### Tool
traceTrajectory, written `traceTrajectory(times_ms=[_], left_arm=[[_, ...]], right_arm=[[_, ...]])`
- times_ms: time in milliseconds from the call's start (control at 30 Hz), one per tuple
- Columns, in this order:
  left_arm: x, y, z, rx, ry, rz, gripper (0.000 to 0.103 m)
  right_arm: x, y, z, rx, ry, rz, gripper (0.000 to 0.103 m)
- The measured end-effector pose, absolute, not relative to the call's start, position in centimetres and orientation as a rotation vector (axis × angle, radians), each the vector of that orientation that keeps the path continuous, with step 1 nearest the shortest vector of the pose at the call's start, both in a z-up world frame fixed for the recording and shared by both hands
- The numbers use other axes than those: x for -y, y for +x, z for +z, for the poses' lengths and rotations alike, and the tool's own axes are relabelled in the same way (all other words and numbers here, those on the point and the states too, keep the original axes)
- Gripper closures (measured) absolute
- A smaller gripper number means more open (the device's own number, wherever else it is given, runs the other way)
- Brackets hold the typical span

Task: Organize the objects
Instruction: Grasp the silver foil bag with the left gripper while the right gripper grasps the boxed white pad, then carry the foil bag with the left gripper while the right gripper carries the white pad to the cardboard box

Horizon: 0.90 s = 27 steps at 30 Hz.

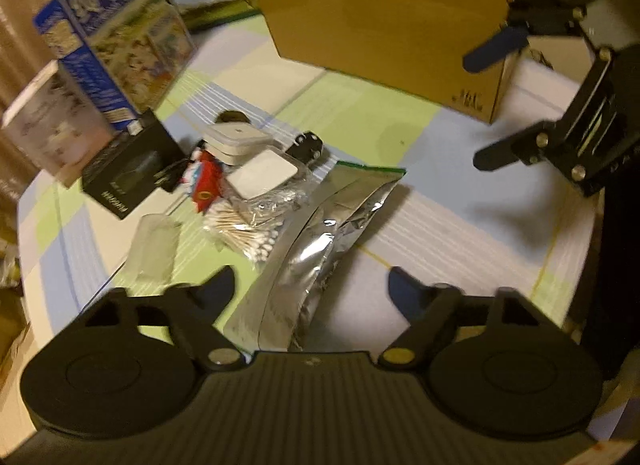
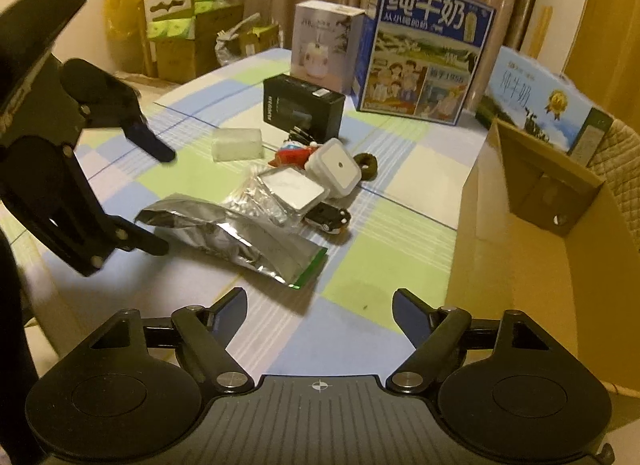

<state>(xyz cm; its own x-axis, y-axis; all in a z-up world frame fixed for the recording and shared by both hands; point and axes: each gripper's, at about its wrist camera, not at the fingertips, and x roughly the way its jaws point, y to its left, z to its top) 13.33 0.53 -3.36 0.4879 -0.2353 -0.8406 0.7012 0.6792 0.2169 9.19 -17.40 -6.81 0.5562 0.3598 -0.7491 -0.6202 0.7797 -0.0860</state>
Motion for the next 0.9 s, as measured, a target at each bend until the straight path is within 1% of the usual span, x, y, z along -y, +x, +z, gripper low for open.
traceTrajectory(times_ms=[67, 133, 367, 400, 433, 467, 500, 567, 667, 800, 900], left_arm=[[0.0, 14.6, -4.4, -0.924, 0.615, -0.634, 0.043], [0.5, 15.4, -5.2, -0.937, 0.646, -0.663, 0.047], [2.4, 17.7, -7.8, -0.959, 0.774, -0.719, 0.052], [2.6, 17.9, -8.1, -0.96, 0.785, -0.725, 0.054], [2.7, 18.2, -8.4, -0.963, 0.793, -0.724, 0.061], [2.8, 18.3, -8.6, -0.965, 0.799, -0.718, 0.064], [2.8, 18.5, -8.6, -0.972, 0.798, -0.724, 0.065], [2.5, 18.6, -8.3, -0.99, 0.781, -0.727, 0.071], [1.5, 18.3, -7.7, -1.04, 0.755, -0.725, 0.074], [-1.1, 17.0, -7.0, -1.08, 0.725, -0.682, 0.075], [-3.6, 16.3, -5.9, -1.109, 0.646, -0.65, 0.076]], right_arm=[[17.1, 10.0, -7.4, -0.796, -0.371, 0.593, 0.025], [16.8, 10.6, -7.8, -0.805, -0.385, 0.592, 0.025], [16.5, 12.6, -9.2, -0.831, -0.396, 0.593, 0.025], [16.3, 12.8, -9.4, -0.835, -0.398, 0.596, 0.025], [16.3, 13.0, -9.6, -0.838, -0.4, 0.599, 0.025], [16.1, 13.2, -9.7, -0.84, -0.401, 0.603, 0.025], [16.0, 13.3, -9.9, -0.84, -0.402, 0.607, 0.025], [15.7, 13.6, -10.0, -0.839, -0.4, 0.62, 0.025], [15.1, 14.2, -10.1, -0.835, -0.402, 0.635, 0.025], [14.2, 14.9, -10.2, -0.844, -0.358, 0.65, 0.026], [13.4, 15.8, -10.3, -0.858, -0.296, 0.638, 0.026]])
